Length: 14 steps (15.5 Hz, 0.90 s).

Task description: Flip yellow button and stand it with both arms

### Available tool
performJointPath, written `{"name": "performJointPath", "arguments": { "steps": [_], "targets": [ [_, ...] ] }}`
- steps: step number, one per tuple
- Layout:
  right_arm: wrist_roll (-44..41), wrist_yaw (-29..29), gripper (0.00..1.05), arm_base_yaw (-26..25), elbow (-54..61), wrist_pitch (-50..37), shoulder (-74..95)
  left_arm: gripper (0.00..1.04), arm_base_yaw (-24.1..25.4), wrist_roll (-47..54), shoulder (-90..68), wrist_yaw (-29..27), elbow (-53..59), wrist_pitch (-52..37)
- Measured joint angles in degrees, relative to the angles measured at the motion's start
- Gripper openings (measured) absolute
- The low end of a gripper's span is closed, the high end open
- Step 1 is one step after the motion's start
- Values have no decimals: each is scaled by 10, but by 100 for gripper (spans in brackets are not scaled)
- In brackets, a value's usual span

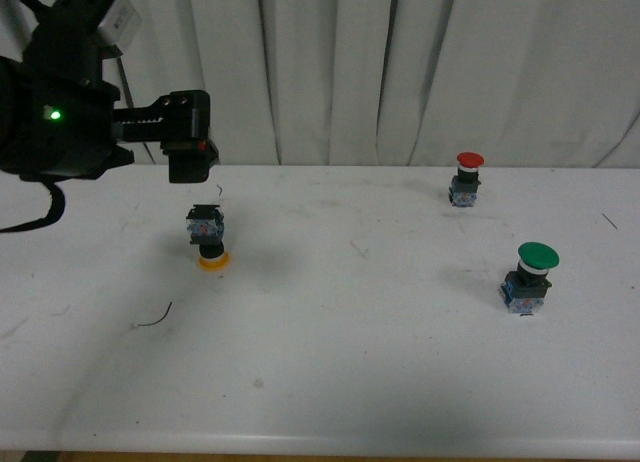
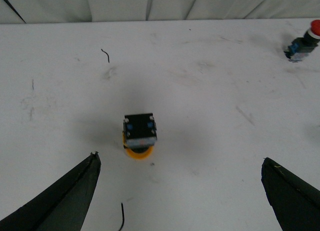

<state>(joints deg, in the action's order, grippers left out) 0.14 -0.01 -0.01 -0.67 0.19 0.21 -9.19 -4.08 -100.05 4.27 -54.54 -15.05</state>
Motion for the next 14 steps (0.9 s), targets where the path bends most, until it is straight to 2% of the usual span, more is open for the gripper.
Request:
{"name": "performJointPath", "arguments": {
  "steps": [5, 10, 12, 14],
  "targets": [
    [0, 0, 98, 0, 0, 0, 0, 98, 2, 6, -53, -6, -68, 31],
    [0, 0, 98, 0, 0, 0, 0, 98, 2, -16, -118, 9, -173, 123],
    [0, 0, 98, 0, 0, 0, 0, 98, -5, -45, -191, -13, -236, 202],
    [0, 0, 98, 0, 0, 0, 0, 98, -4, -45, -206, -26, -242, 196]
  ]
}}
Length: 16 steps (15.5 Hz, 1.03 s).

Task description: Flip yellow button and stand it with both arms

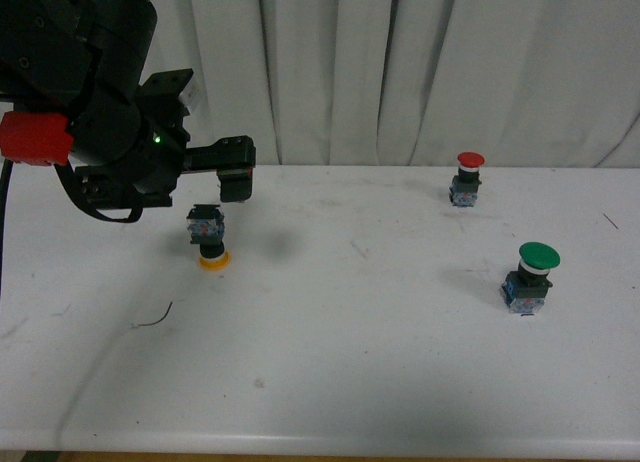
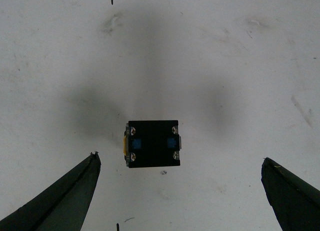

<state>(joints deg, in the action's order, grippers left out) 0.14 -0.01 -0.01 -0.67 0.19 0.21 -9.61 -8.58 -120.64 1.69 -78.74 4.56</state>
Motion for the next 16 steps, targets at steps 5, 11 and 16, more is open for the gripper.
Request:
{"name": "performJointPath", "arguments": {
  "steps": [5, 11, 16],
  "targets": [
    [0, 0, 98, 0, 0, 0, 0, 98, 12, 24, -36, -40, -12, -27],
    [0, 0, 98, 0, 0, 0, 0, 98, 6, 61, -75, -49, -30, -42],
    [0, 0, 98, 0, 0, 0, 0, 83, 4, 64, -80, -48, -39, -41]
  ]
}}
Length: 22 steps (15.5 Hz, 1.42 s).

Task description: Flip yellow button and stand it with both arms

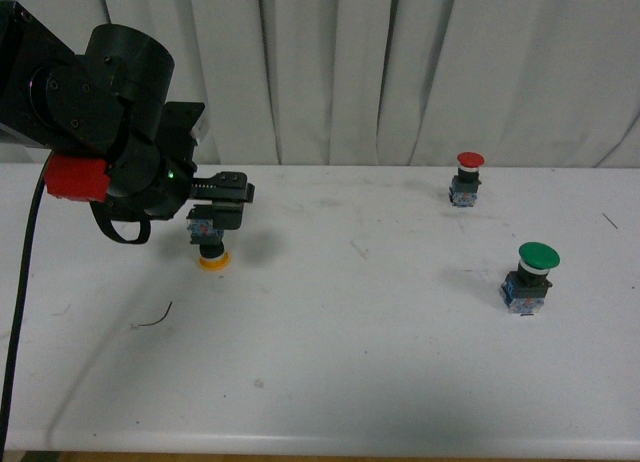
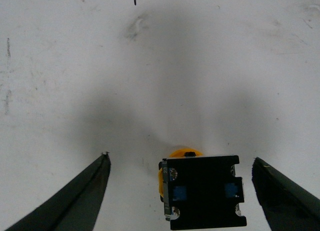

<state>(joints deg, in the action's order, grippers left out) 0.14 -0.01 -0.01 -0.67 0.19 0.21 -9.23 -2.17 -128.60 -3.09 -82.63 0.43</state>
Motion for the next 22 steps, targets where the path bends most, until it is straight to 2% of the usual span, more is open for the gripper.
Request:
{"name": "performJointPath", "arguments": {
  "steps": [2, 3, 4, 7, 9, 11, 13, 17, 22],
  "targets": [
    [0, 0, 98, 0, 0, 0, 0, 51, -5, -1, -4, 8, -2, 1],
    [0, 0, 98, 0, 0, 0, 0, 40, -6, -2, -6, 9, -4, 3],
    [0, 0, 98, 0, 0, 0, 0, 37, -7, -4, -6, 10, -7, 5],
    [0, 0, 98, 0, 0, 0, 0, 36, -8, -3, -2, 18, -2, 1],
    [0, 0, 98, 0, 0, 0, 0, 36, -9, -3, 44, 27, 43, -13],
    [0, 0, 98, 0, 0, 0, 0, 36, -17, -3, 123, 42, 94, -42],
    [0, 0, 98, 0, 0, 0, 0, 36, -37, -19, 280, 80, 196, -96],
    [0, 0, 98, 0, 0, 0, 0, 36, -64, -125, 450, 153, 343, -176],
    [0, 0, 98, 0, 0, 0, 0, 36, -92, -268, 511, 200, 436, -305]
  ]
}}
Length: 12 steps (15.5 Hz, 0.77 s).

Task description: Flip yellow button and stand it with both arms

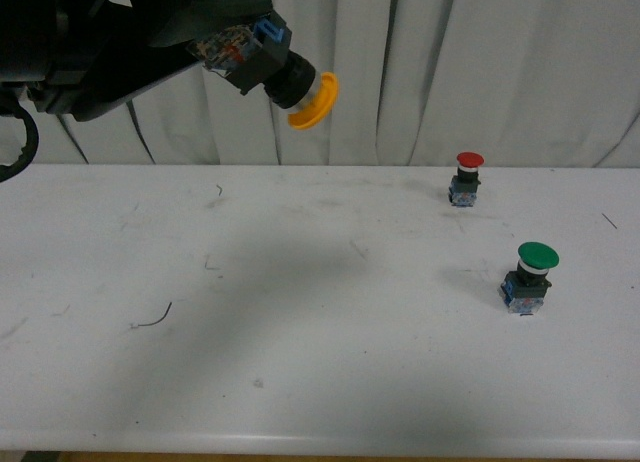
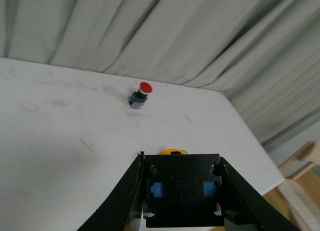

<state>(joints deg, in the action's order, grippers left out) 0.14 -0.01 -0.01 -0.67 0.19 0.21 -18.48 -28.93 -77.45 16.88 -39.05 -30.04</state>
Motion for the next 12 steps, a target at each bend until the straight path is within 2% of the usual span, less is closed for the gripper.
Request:
{"name": "performJointPath", "arguments": {
  "steps": [2, 3, 6, 9, 12],
  "targets": [
    [0, 0, 98, 0, 0, 0, 0, 36, -1, -60, -10, 31, 14, -67],
    [0, 0, 98, 0, 0, 0, 0, 36, -2, -105, -18, 61, 24, -125],
    [0, 0, 98, 0, 0, 0, 0, 36, -12, -224, -71, 105, 49, -270],
    [0, 0, 98, 0, 0, 0, 0, 36, -24, -321, -107, 110, 54, -387],
    [0, 0, 98, 0, 0, 0, 0, 36, -30, -357, -128, 101, 53, -419]
  ]
}}
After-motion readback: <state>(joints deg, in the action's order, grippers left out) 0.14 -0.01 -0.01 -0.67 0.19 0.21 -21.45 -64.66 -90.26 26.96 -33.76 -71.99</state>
